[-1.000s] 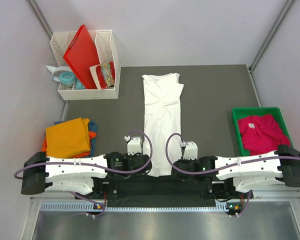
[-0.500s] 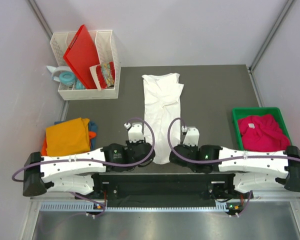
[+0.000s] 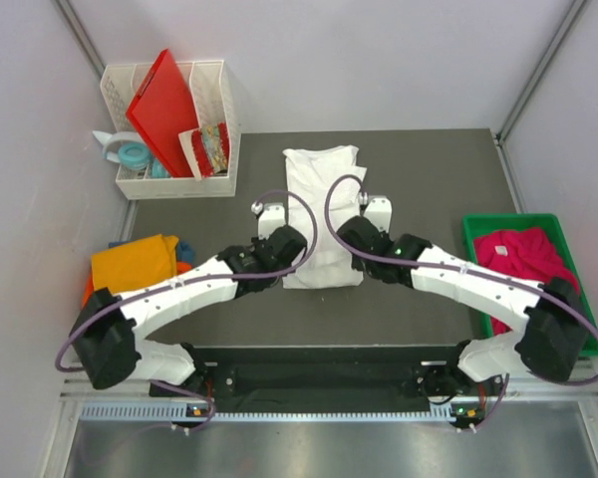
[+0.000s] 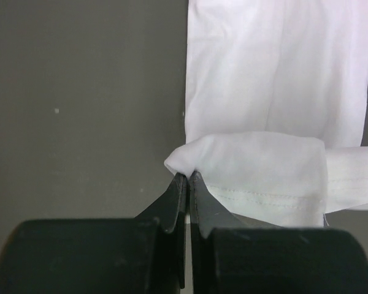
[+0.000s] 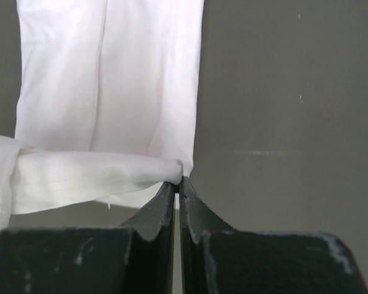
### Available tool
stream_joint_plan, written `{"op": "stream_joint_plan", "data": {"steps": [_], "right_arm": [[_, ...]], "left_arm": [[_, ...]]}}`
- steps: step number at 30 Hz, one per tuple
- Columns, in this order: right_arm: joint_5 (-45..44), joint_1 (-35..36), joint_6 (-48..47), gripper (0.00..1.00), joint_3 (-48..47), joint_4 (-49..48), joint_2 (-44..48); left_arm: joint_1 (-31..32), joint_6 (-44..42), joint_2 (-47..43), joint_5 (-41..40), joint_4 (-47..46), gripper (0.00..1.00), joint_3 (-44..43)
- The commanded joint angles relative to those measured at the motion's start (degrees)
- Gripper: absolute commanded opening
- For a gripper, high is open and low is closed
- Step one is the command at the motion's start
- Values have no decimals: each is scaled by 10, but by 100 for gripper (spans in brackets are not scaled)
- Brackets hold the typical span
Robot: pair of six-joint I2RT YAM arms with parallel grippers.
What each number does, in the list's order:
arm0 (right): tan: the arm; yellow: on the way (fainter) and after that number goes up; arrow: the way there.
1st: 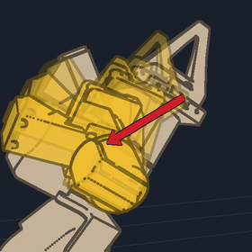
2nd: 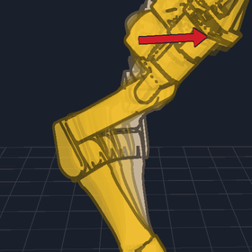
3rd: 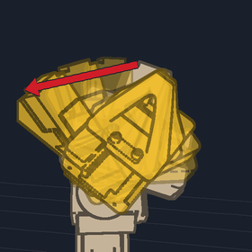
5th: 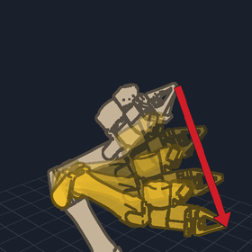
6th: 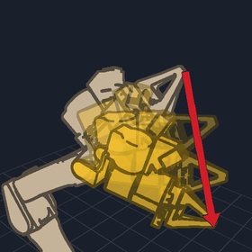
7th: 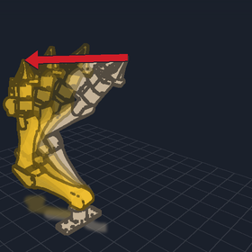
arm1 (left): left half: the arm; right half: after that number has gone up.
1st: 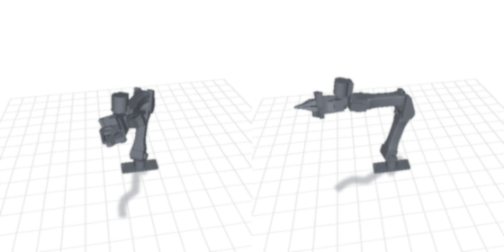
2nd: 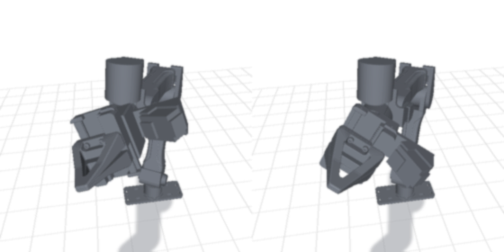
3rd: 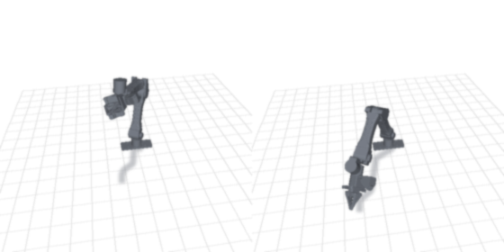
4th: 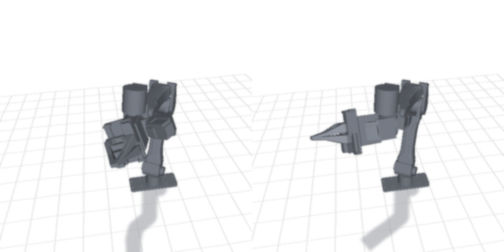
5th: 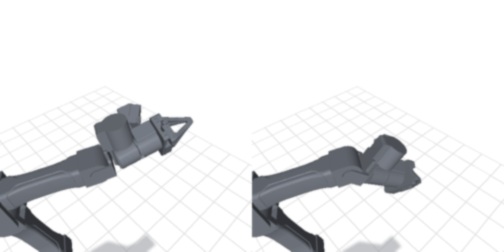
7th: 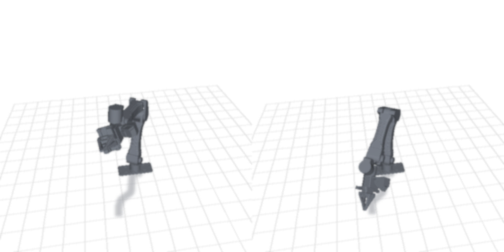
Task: Fold and stack the t-shirts
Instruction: Fold the folded rectangular tshirt in 1/3 of the way
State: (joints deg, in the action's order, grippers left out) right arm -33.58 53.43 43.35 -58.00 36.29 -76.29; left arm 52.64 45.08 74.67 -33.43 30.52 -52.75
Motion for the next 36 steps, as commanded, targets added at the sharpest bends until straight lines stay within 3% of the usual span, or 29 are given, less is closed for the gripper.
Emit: {"op": "stream_joint_plan", "data": {"steps": [1,6,14,33,34,35,36], "right_arm": [[30,-57,-89,0,-58,-71,-44],[62,-118,-118,0,-107,-97,-108],[99,-169,-143,0,-158,-126,-192],[142,-207,-154,0,-210,-140,-296],[144,-207,-157,7,-218,-140,-300],[143,-208,-158,24,-222,-140,-300],[143,-208,-157,31,-225,-140,-298]], "left_arm": [[-53,-91,52,34,-75,0,-73],[-108,-115,115,60,-98,0,-138],[-134,-127,223,86,-116,0,-205],[-178,-143,336,114,-109,0,-279],[-178,-144,342,114,-107,0,-285],[-178,-145,344,110,-102,4,-297],[-178,-142,344,108,-101,15,-300]]}}
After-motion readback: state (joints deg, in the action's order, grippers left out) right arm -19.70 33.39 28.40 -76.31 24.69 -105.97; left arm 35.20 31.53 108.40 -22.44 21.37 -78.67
